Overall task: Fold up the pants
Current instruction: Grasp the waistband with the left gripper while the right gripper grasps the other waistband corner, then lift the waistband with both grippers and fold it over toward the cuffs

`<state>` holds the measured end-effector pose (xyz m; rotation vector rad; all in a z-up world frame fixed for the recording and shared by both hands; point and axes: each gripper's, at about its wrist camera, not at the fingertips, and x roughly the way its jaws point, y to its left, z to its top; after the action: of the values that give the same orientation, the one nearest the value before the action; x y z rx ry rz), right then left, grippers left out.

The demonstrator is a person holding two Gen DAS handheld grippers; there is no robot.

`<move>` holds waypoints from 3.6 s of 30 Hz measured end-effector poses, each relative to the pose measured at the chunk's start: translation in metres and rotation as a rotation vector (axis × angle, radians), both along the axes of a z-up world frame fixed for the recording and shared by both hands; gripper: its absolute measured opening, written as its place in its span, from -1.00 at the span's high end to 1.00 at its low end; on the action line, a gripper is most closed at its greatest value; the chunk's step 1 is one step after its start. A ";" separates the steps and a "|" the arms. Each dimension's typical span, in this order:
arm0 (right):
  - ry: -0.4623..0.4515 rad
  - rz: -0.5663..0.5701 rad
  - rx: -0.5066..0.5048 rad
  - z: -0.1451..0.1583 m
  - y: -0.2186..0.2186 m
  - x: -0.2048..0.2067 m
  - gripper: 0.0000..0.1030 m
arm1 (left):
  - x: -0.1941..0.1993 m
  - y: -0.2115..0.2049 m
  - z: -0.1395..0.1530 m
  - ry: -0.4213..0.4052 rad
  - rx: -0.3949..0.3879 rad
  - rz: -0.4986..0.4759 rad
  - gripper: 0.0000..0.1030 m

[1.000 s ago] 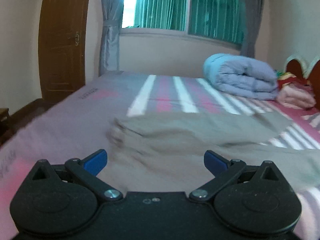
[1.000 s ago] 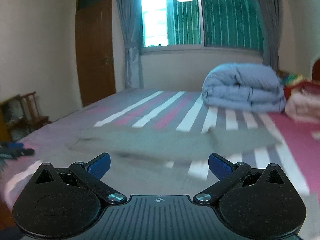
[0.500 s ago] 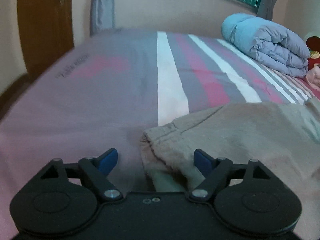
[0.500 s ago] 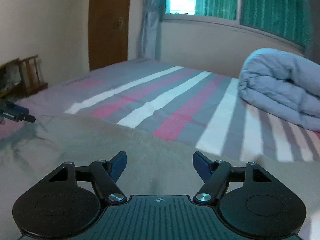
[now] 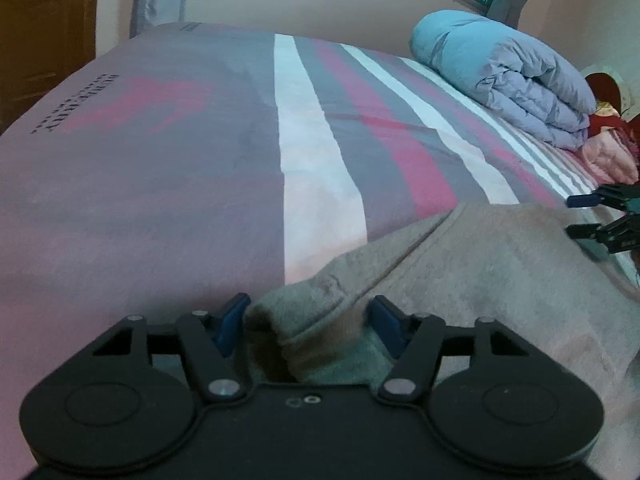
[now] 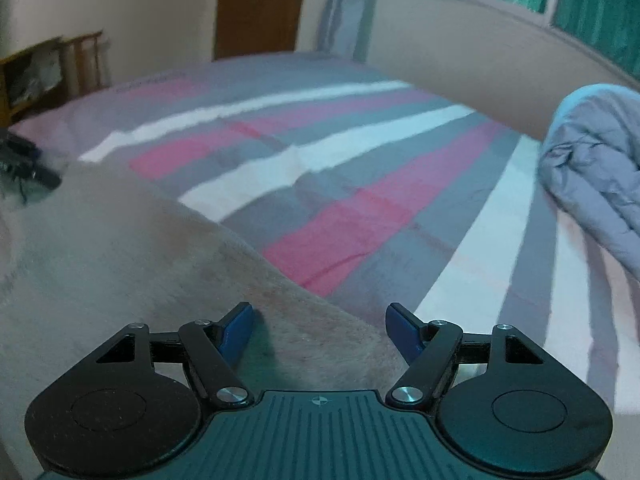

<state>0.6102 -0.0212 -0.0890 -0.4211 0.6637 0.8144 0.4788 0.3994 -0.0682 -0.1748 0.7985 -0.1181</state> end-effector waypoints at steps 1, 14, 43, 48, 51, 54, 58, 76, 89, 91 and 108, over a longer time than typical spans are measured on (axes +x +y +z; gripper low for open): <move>0.004 0.016 -0.017 -0.003 0.001 0.005 -0.43 | 0.003 -0.001 0.001 -0.001 -0.003 -0.002 -0.04; -0.034 0.066 -0.026 0.019 -0.004 -0.020 0.92 | -0.025 -0.009 0.038 -0.172 0.057 -0.036 0.62; -0.167 -0.107 0.067 0.033 -0.095 -0.384 -0.18 | -0.275 -0.069 0.054 -0.158 0.119 0.095 0.37; -0.132 -0.218 0.211 0.050 -0.118 -0.399 -0.20 | -0.299 -0.068 0.066 -0.185 -0.121 0.270 0.35; -0.074 -0.330 0.317 0.056 -0.133 -0.392 -0.12 | -0.293 -0.064 0.053 -0.155 -0.345 0.325 0.35; 0.041 -0.432 0.416 0.059 -0.143 -0.377 -0.05 | -0.279 -0.053 0.039 -0.136 -0.500 0.389 0.35; 0.209 -0.544 0.561 0.060 -0.159 -0.353 -0.05 | -0.268 -0.037 0.019 -0.110 -0.629 0.464 0.35; 0.344 -0.573 0.756 0.075 -0.201 -0.355 0.81 | -0.266 -0.031 0.034 -0.120 -0.467 0.357 0.73; 0.402 -0.622 0.675 0.042 -0.216 -0.379 0.80 | -0.259 -0.041 0.037 -0.117 -0.390 0.337 0.74; 0.367 -0.606 0.700 0.052 -0.220 -0.383 0.80 | -0.254 -0.043 0.054 -0.178 -0.378 0.317 0.74; 0.340 -0.590 0.672 0.025 -0.222 -0.416 0.80 | -0.253 -0.047 0.012 -0.042 -0.247 0.301 0.69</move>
<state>0.1940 -0.2435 -0.0641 0.5186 0.7297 0.4959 0.2254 0.3520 -0.0565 -0.5217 0.7063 0.0651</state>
